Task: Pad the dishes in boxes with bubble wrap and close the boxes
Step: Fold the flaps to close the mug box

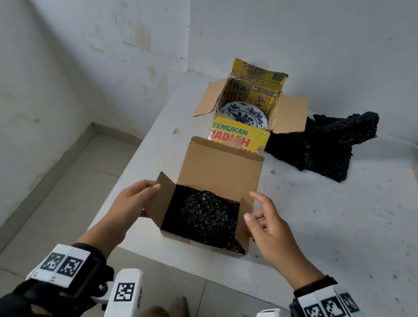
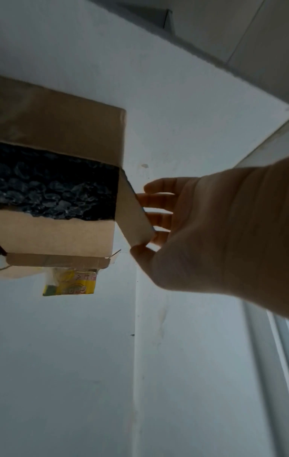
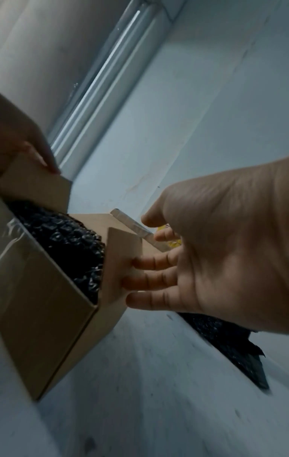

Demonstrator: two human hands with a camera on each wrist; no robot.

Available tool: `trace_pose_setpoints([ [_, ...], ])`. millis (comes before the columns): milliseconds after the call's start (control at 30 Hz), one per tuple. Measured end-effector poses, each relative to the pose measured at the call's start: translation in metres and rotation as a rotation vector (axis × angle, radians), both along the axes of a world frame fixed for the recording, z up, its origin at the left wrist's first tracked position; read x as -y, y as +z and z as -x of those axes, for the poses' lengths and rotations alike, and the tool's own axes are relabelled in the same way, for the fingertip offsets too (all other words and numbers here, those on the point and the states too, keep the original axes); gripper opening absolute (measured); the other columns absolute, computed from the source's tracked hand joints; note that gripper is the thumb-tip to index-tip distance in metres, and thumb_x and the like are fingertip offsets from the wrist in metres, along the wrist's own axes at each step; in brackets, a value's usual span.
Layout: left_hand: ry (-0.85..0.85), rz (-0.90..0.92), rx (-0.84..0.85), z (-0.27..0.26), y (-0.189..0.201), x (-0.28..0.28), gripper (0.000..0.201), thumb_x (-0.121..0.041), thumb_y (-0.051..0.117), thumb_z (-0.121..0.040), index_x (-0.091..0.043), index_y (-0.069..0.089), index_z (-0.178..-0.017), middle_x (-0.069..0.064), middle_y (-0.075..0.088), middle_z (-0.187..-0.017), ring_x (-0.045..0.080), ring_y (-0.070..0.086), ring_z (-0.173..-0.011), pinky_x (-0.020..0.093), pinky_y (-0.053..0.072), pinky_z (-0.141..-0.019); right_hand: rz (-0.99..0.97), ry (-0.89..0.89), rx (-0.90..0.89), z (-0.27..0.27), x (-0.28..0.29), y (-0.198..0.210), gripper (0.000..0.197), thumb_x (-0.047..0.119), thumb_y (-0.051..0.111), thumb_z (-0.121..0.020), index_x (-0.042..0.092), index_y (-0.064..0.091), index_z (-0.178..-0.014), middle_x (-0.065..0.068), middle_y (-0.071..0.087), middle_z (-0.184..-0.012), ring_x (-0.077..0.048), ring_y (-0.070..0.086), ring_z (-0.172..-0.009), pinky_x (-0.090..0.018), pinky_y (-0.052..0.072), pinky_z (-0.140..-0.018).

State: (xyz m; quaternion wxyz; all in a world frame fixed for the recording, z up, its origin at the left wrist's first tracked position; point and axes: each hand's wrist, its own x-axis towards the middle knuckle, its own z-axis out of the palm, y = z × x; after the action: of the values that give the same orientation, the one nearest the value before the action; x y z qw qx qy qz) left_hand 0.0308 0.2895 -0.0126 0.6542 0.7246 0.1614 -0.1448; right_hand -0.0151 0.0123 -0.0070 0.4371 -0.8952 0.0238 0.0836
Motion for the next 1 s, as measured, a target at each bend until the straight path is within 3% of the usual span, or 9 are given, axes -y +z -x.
trace_pose_setpoints([
  [133,-0.219,-0.074,0.057,0.005,0.004,0.004,0.032,-0.029,0.042,-0.1,-0.026,0.074,-0.099,-0.008,0.07,-0.1,0.015,0.064,-0.089,0.026,0.047,-0.075,0.14,0.15,0.05,0.0,-0.007,-0.011,0.039,0.024,0.056,-0.092,0.03,0.047,-0.129,0.014,0.049,-0.096,-0.003,0.049,-0.07,-0.017,0.044,-0.067],
  [233,-0.357,-0.236,0.153,0.008,-0.006,0.005,0.023,-0.017,0.056,-0.094,-0.031,0.074,-0.096,-0.01,0.06,-0.108,0.005,0.057,-0.1,0.016,0.043,-0.076,0.261,0.25,0.106,0.001,-0.008,-0.019,0.033,0.024,0.063,-0.087,0.027,0.057,-0.119,0.015,0.042,-0.101,0.006,0.043,-0.075,-0.009,0.034,-0.063],
  [400,-0.506,-0.483,0.305,0.011,-0.017,0.007,0.032,-0.015,0.075,-0.078,-0.041,0.069,-0.096,-0.02,0.051,-0.106,-0.004,0.052,-0.099,0.003,0.036,-0.071,0.347,0.293,0.172,0.002,-0.009,-0.025,0.033,0.024,0.068,-0.083,0.023,0.061,-0.115,0.009,0.044,-0.099,-0.005,0.041,-0.08,-0.01,0.031,-0.059],
  [533,-0.508,-0.515,0.292,0.005,-0.021,0.009,0.033,-0.017,0.078,-0.075,-0.042,0.07,-0.095,-0.018,0.05,-0.104,0.003,0.051,-0.099,0.011,0.039,-0.072,0.411,0.319,0.119,-0.005,-0.011,-0.021,0.033,0.028,0.067,-0.083,0.026,0.058,-0.115,0.01,0.049,-0.107,-0.009,0.049,-0.089,-0.018,0.04,-0.065],
  [700,-0.558,-0.583,0.266,0.0,-0.017,0.011,0.032,-0.023,0.078,-0.074,-0.043,0.07,-0.097,-0.018,0.049,-0.105,0.008,0.05,-0.1,0.028,0.05,-0.079,0.185,0.152,-0.039,-0.03,-0.011,0.0,0.027,0.024,0.073,-0.077,0.033,0.058,-0.097,0.011,0.054,-0.089,-0.009,0.054,-0.083,-0.016,0.041,-0.066],
  [767,-0.559,-0.601,0.265,0.001,-0.016,0.012,0.031,-0.024,0.077,-0.075,-0.044,0.069,-0.098,-0.017,0.048,-0.106,0.007,0.05,-0.1,0.03,0.05,-0.08,0.217,-0.068,0.097,-0.042,-0.01,0.003,0.036,0.023,0.073,-0.077,0.027,0.055,-0.107,0.005,0.052,-0.098,-0.013,0.052,-0.09,-0.02,0.042,-0.067],
  [833,-0.554,-0.609,0.266,0.003,-0.015,0.013,0.031,-0.024,0.076,-0.076,-0.045,0.069,-0.099,-0.017,0.048,-0.108,0.007,0.05,-0.1,0.03,0.051,-0.08,0.199,-0.269,0.125,-0.054,-0.009,0.002,0.062,0.022,0.076,-0.074,0.023,0.043,-0.126,-0.002,0.046,-0.12,-0.018,0.049,-0.108,-0.028,0.045,-0.081],
  [900,-0.546,-0.609,0.267,0.005,-0.016,0.013,0.031,-0.024,0.075,-0.077,-0.044,0.069,-0.1,-0.016,0.048,-0.109,0.008,0.05,-0.102,0.032,0.051,-0.081,0.007,-0.312,-0.016,-0.064,-0.01,0.001,0.09,0.017,0.078,-0.073,0.025,0.022,-0.143,-0.007,0.033,-0.143,-0.022,0.037,-0.129,-0.032,0.038,-0.097],
  [1000,-0.546,-0.62,0.285,0.007,-0.016,0.013,0.031,-0.025,0.074,-0.078,-0.041,0.068,-0.104,-0.015,0.046,-0.11,0.01,0.046,-0.105,0.032,0.049,-0.084,-0.243,-0.235,-0.171,-0.065,-0.012,-0.001,0.11,0.009,0.077,-0.076,0.03,-0.004,-0.148,-0.009,0.02,-0.153,-0.021,0.026,-0.138,-0.034,0.029,-0.107],
])
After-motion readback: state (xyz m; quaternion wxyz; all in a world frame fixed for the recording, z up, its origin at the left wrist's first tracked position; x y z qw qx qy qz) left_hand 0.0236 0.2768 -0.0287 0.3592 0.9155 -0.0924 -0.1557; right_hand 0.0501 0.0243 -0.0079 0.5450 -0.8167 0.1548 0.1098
